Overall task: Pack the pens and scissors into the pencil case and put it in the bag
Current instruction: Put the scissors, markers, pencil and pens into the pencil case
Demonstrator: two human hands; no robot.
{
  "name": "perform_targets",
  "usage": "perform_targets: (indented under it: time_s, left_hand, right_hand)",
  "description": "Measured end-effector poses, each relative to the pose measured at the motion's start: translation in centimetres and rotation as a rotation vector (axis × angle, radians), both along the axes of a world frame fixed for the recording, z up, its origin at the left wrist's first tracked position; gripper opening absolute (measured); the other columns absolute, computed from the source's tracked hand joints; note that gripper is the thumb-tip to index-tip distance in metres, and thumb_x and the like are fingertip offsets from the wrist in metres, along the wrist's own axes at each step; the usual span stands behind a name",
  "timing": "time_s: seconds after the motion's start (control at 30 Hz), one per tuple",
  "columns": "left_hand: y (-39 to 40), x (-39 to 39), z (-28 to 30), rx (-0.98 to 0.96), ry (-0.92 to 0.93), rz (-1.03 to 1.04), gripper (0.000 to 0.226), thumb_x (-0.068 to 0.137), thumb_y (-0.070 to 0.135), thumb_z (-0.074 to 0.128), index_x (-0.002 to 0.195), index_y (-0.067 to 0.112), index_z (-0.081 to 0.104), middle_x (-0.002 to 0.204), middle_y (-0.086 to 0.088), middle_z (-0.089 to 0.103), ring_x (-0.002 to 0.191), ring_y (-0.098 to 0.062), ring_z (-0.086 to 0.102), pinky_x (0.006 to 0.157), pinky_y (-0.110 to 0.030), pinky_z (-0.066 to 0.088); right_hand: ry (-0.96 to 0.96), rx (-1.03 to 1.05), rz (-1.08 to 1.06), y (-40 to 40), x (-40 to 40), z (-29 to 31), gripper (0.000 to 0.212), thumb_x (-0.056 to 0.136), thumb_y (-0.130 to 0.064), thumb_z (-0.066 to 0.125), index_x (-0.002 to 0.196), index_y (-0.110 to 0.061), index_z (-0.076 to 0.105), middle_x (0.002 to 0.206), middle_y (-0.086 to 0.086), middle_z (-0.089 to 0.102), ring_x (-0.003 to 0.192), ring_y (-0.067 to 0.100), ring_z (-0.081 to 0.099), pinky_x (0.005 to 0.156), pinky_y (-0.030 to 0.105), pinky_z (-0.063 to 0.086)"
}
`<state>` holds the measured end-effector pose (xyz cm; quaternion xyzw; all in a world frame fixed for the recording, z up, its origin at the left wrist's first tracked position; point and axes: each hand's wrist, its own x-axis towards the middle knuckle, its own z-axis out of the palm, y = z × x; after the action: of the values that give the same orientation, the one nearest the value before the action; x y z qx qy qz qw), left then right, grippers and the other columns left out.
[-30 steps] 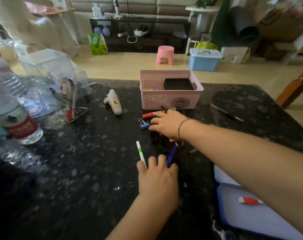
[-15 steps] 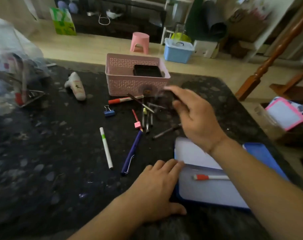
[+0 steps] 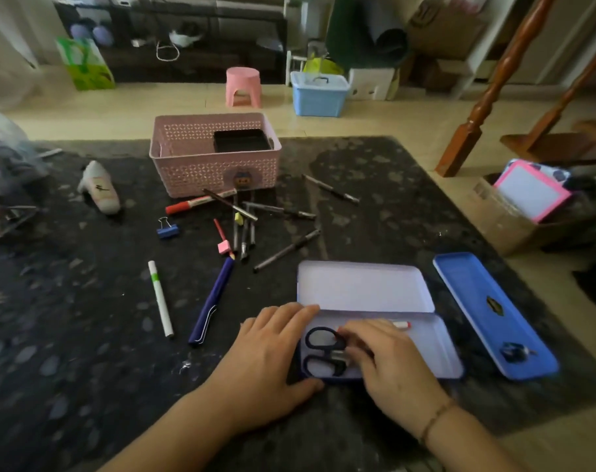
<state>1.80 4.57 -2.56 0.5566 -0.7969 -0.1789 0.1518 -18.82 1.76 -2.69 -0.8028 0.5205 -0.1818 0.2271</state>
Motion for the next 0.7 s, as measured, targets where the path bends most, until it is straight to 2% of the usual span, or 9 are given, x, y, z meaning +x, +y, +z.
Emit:
perform_targets:
  time_s: [0.1,0.23,0.3,0.37,0.43,0.57,0.7]
  left_hand:
    - [0.1,0.0,-0.5,-0.014,-0.036,-0.021,0.08,0.076,0.069,0.052,0.145,0.042,0.021,0.151,0.013,0.022,0.138,-0.011,0.023,0.11,-0.031,0.027]
    - [0.1,0.2,-0.6,-0.019,-0.066,-0.036,0.067,0.078,0.069,0.05,0.138,0.047,0.03,0.153,0.009,0.019,0.138,-0.014,0.022,0.109,-0.035,0.027]
    - [0.1,0.2,-0.4,-0.017,-0.096,-0.042,0.065,0.079,0.07,0.048,0.137,0.048,0.029,0.155,0.009,0.014,0.139,-0.015,0.019,0.111,-0.037,0.024]
    - [0.2,0.3,-0.2,-0.036,-0.114,-0.059,0.063,0.08,0.071,0.047,0.137,0.05,0.029,0.157,0.009,0.01,0.141,-0.017,0.015,0.112,-0.039,0.022]
    - [0.2,0.2,-0.2,-0.086,-0.149,-0.108,0.058,0.081,0.07,0.046,0.134,0.049,0.035,0.158,0.007,0.015,0.141,-0.021,0.018,0.109,-0.043,0.026]
    - [0.0,0.1,-0.5,-0.109,-0.208,-0.188,0.051,0.086,0.063,0.045,0.134,0.046,0.041,0.152,0.008,0.032,0.138,-0.022,0.027,0.104,-0.047,0.031]
    - [0.0,0.0,-1.0,-0.053,-0.14,-0.189,0.05,0.089,0.055,0.047,0.137,0.045,0.037,0.151,0.01,0.029,0.14,-0.021,0.019,0.111,-0.045,0.025]
  right_hand:
    - [0.019,-0.061,0.04,0.2,0.4,-0.3,0.029,0.089,-0.024,0.044,0.103,-0.023,0.069,0.098,-0.005,0.068,0.092,0.011,0.058,0.086,0.018,0.044]
    - [0.033,-0.05,0.041,-0.2,-0.7,0.1,0.026,0.09,-0.024,0.049,0.106,-0.025,0.07,0.098,-0.009,0.067,0.092,0.008,0.058,0.088,0.007,0.035]
    - [0.053,-0.083,-0.051,-1.0,-2.0,0.5,0.019,0.089,-0.028,0.058,0.105,-0.03,0.069,0.096,-0.017,0.061,0.092,0.001,0.055,0.084,0.01,0.039]
    - [0.198,-0.103,-0.089,-1.7,-3.0,1.2,0.02,0.087,-0.035,0.062,0.106,-0.033,0.068,0.092,-0.023,0.054,0.089,-0.002,0.05,0.077,0.011,0.037]
    - [0.302,-0.08,-0.083,-2.1,-3.2,1.5,0.023,0.086,-0.042,0.06,0.107,-0.035,0.067,0.087,-0.022,0.051,0.084,-0.002,0.048,0.07,0.009,0.032]
    - [0.318,-0.08,-0.141,-1.9,-2.7,1.2,0.024,0.086,-0.049,0.058,0.103,-0.035,0.069,0.084,-0.019,0.06,0.078,-0.001,0.054,0.069,0.012,0.04]
    - [0.322,-0.173,-0.187,-2.1,-2.3,0.7,0.02,0.08,-0.048,0.066,0.089,-0.031,0.074,0.077,-0.014,0.069,0.065,0.0,0.055,0.063,0.013,0.038]
